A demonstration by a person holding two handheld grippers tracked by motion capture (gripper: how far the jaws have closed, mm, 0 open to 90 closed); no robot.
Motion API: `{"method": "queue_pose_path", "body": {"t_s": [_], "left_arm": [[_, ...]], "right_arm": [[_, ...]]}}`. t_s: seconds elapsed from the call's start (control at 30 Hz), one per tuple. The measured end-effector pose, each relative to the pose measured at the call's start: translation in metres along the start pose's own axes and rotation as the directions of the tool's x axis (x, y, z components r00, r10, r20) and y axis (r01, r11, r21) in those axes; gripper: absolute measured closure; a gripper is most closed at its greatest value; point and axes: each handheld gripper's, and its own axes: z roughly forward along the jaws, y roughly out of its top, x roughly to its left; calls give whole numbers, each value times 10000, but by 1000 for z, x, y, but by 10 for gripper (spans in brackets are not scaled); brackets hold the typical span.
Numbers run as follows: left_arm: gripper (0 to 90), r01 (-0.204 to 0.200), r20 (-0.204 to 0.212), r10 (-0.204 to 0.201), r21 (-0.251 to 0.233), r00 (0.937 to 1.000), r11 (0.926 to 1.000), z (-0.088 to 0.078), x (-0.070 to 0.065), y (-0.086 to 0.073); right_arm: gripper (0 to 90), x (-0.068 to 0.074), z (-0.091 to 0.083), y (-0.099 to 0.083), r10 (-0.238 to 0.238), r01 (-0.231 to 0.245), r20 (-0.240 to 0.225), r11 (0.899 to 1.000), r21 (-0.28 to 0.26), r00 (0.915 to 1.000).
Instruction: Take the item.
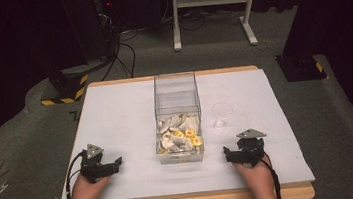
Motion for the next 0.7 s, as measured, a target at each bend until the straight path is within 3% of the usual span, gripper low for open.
{"method": "queue_pose_path", "body": {"t_s": [0.43, 0.7], "left_arm": [[138, 8, 6, -8, 14, 10000, 10000, 0, 0, 0], [139, -5, 1, 5, -9, 10000, 10000, 0, 0, 0]], "right_arm": [[113, 2, -1, 0, -59, 59, 95, 10000, -50, 9999], [130, 1, -8, 0, -22, 17, -181, 9996, -293, 9998]]}}
